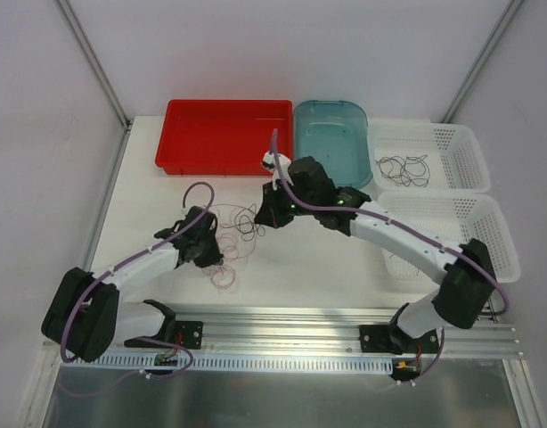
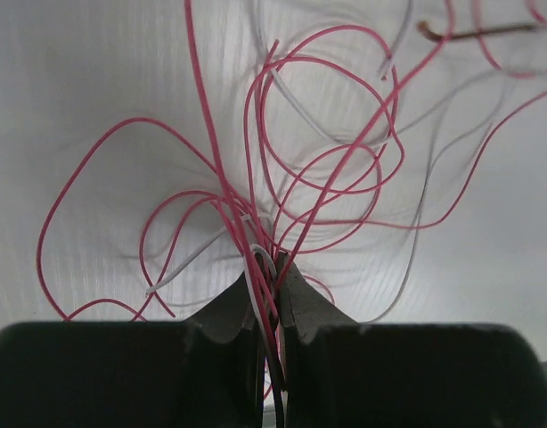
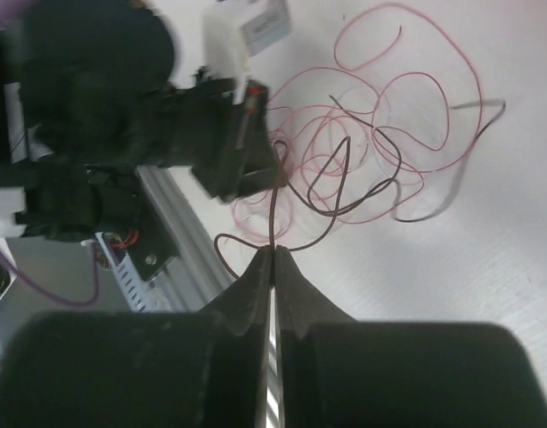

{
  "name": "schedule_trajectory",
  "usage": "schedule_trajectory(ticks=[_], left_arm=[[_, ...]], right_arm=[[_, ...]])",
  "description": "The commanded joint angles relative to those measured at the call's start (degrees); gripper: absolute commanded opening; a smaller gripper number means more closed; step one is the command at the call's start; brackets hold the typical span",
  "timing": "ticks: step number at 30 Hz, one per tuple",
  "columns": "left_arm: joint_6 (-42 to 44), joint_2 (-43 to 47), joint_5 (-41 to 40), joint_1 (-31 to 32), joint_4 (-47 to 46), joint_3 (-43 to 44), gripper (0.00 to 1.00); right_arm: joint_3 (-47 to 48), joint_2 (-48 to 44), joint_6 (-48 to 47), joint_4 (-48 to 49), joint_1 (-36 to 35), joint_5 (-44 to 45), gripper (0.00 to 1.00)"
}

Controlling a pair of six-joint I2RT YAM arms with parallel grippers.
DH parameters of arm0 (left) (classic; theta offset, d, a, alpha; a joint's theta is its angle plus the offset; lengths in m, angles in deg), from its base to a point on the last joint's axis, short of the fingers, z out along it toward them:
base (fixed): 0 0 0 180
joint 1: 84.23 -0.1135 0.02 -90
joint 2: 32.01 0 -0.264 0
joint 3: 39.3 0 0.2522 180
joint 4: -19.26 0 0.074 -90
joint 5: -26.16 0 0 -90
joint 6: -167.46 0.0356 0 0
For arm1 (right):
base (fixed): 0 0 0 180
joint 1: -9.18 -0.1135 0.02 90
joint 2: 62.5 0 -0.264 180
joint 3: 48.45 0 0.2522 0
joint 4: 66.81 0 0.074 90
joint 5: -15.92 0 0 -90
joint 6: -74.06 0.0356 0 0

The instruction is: Untangle the cables

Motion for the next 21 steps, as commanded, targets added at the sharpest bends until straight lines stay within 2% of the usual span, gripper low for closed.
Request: schedule_trajectory(ticks=[1,6,11,15,18,21], left_arm=[[-2.05,-5.01,-2.74,-2.85,-0.18,4.77,0.00],[-2.23,-11.16,-1.33,-7.07,-0.18,7.94,0.00],[-1.88,-13.46,-0.45,-13.91,-0.09,9.96,0.00],[-0.38,-15.82,-0.36,-19.10,0.61,13.21,0.00],[0.67,-17.41,1.39,-22.97,1.57,15.67,0.00],[2.60,-16.81,2.19,-23.86,2.71,18.13,0.00]], right_arm=[[5.39,-9.67,-5.55,-12.29,0.23,0.84,0.01],[11.54,-19.34,-10.83,-23.79,2.77,3.47,0.01],[15.94,-29.18,-13.38,-29.08,7.16,6.90,0.01],[18.84,-32.97,-15.49,-34.88,9.63,14.27,0.01],[18.41,-34.82,-15.84,-36.29,11.47,16.30,0.01],[18.23,-35.26,-15.58,-37.17,12.71,19.54,0.01]])
